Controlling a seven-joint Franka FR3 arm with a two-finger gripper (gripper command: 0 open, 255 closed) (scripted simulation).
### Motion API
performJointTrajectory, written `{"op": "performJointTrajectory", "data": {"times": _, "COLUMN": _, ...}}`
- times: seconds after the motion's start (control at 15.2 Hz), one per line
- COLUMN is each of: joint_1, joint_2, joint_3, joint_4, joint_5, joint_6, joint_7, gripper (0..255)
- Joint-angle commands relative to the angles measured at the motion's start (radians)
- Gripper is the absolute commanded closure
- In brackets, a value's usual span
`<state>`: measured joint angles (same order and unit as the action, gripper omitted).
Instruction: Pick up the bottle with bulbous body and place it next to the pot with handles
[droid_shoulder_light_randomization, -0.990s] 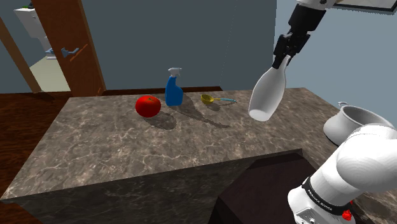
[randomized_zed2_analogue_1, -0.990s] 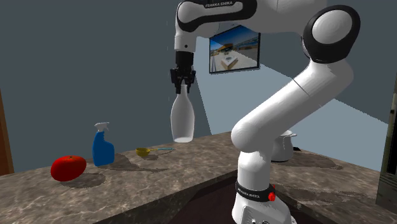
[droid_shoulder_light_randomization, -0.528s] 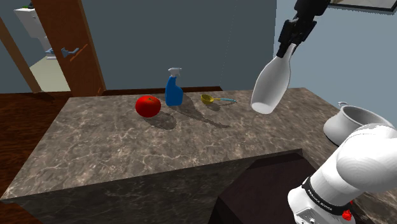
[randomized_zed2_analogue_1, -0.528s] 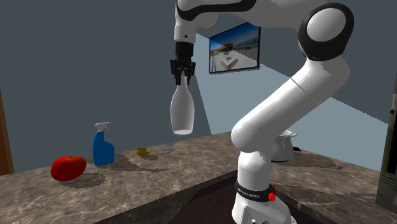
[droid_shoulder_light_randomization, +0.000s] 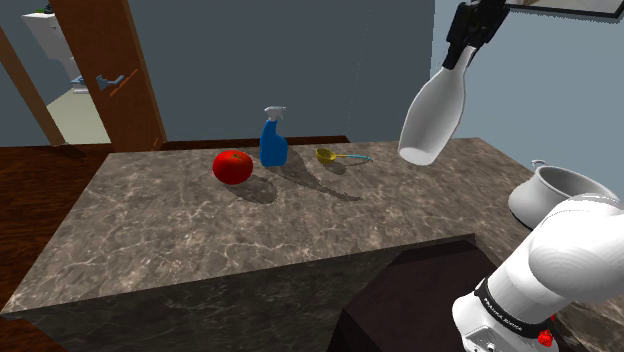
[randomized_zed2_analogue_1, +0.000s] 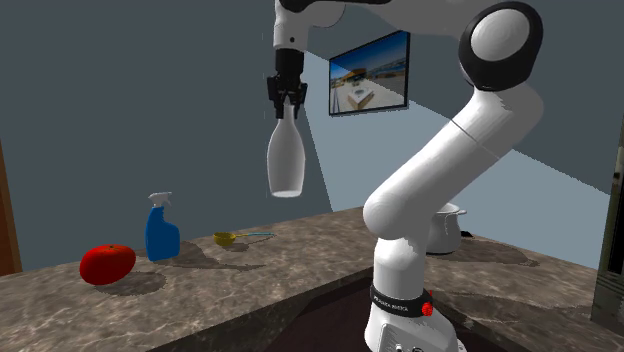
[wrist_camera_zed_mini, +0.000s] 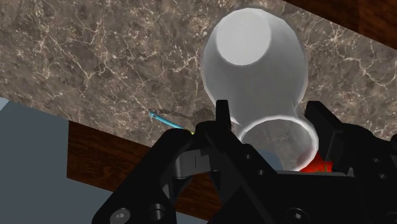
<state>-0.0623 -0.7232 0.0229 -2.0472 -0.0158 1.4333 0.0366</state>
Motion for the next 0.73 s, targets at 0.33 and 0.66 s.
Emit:
{"op": "performJointTrajectory", "data": {"times": 0.33, "joint_1": -0.001, "joint_2": 0.057, "joint_3": 0.001, "joint_4": 0.147, "joint_5": -0.001, "joint_6": -0.090, "joint_7": -0.001, "gripper": 255}}
{"op": "performJointTrajectory", "data": {"times": 0.66, "joint_1": -0.006, "joint_2": 0.023, "joint_3": -0.025, "joint_4": 0.166, "joint_5": -0.015, "joint_6": -0.142, "joint_7": -0.033, "gripper": 255}}
